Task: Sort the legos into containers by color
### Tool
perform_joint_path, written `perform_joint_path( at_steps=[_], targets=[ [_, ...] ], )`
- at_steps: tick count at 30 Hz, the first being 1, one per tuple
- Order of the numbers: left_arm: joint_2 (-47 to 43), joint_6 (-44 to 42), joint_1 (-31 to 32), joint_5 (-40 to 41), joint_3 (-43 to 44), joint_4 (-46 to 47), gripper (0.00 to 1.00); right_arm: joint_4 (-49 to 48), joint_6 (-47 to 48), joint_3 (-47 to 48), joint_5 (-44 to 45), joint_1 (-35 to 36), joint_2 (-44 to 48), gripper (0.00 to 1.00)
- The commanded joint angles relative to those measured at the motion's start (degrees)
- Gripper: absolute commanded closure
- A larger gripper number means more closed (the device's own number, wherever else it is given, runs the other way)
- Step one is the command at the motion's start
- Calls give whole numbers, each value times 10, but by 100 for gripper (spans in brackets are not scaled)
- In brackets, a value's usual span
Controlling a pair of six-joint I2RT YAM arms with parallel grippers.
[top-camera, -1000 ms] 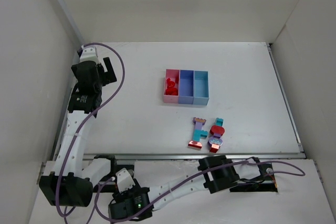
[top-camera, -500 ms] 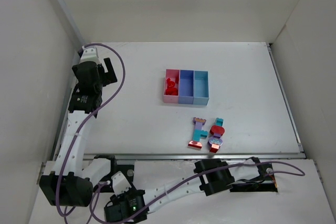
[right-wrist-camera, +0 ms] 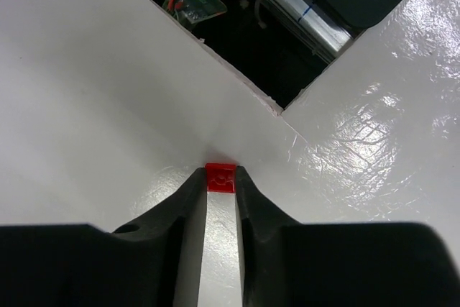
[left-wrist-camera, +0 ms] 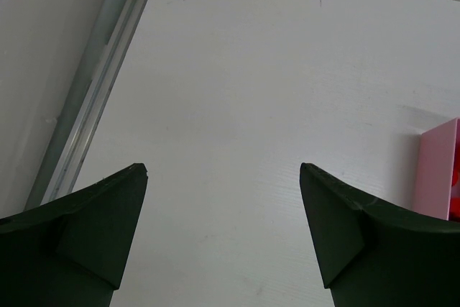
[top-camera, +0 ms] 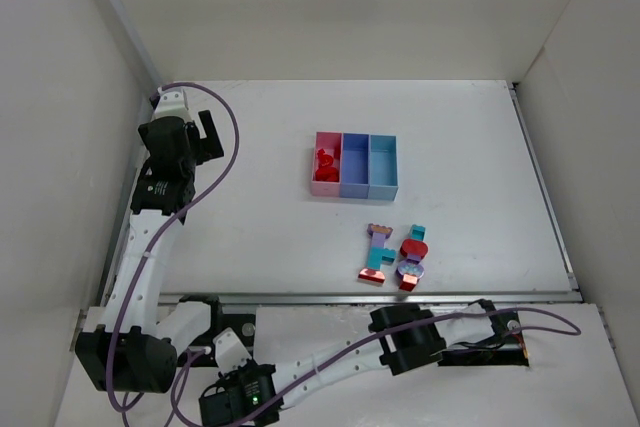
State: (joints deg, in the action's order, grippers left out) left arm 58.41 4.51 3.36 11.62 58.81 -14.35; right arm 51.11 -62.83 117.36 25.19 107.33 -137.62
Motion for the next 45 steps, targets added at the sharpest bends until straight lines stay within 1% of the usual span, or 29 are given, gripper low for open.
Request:
perform_joint_path(
  at_steps=[1,2,5,8,9,11,12,13,16,21,23,27,31,33,36,38,39,40,42,44,45],
  targets=[
    [-3,-6,-2,-3,-2,25,15,11,-9,2,-13,10,-12,76],
    [-3,-6,-2,-3,-2,25,15,11,-9,2,-13,10,-12,81],
    [-3,-6,-2,-3,-2,25,15,11,-9,2,-13,10,-12,89],
    [-3,-6,-2,-3,-2,25,15,11,-14,-3,-13,10,-6,95],
    [-3,-6,-2,-3,-2,30,15,11,-14,-18,-13,10,2,96],
    [-3,-6,-2,-3,-2,30,15,2,-20,-37,-6,10,16,96],
    [-3,-6,-2,-3,-2,30,15,-7,-29,-63,5,10,24,98],
    [-3,-6,-2,-3,-7,30,15,-14,-42,-77,12,10,47,99],
    [-3,-6,-2,-3,-7,36,15,-22,-54,-121,45,10,89,100],
    [2,-11,-2,-8,-7,36,15,-17,-68,-146,83,10,122,100],
    [2,-11,-2,-8,-7,36,15,-12,-68,-164,100,2,130,100],
    [2,-17,-2,-8,-12,47,15,-6,-68,-170,122,-23,151,100],
    [2,-17,-2,-8,-12,47,15,-6,-62,-175,129,-28,157,100],
    [2,-17,-2,-8,-12,47,15,-6,-62,-180,111,-28,157,100],
    [2,-17,-2,-14,-12,47,15,-6,-28,-161,98,-23,141,100],
    [2,-22,-2,-14,-12,47,15,-6,4,-124,86,-14,117,96],
    [2,-22,-2,-14,-12,47,15,-6,13,-110,64,-9,107,92],
    [2,-22,-2,-14,-12,47,15,-6,13,-91,53,-9,98,77],
    [2,-22,-2,-14,-12,47,15,-6,13,-91,36,-4,86,67],
    [2,-22,-2,-14,-12,47,15,-21,4,-101,21,2,86,59],
    [-3,-22,-2,-14,-12,47,15,-29,-6,-108,21,2,86,59]
  ],
)
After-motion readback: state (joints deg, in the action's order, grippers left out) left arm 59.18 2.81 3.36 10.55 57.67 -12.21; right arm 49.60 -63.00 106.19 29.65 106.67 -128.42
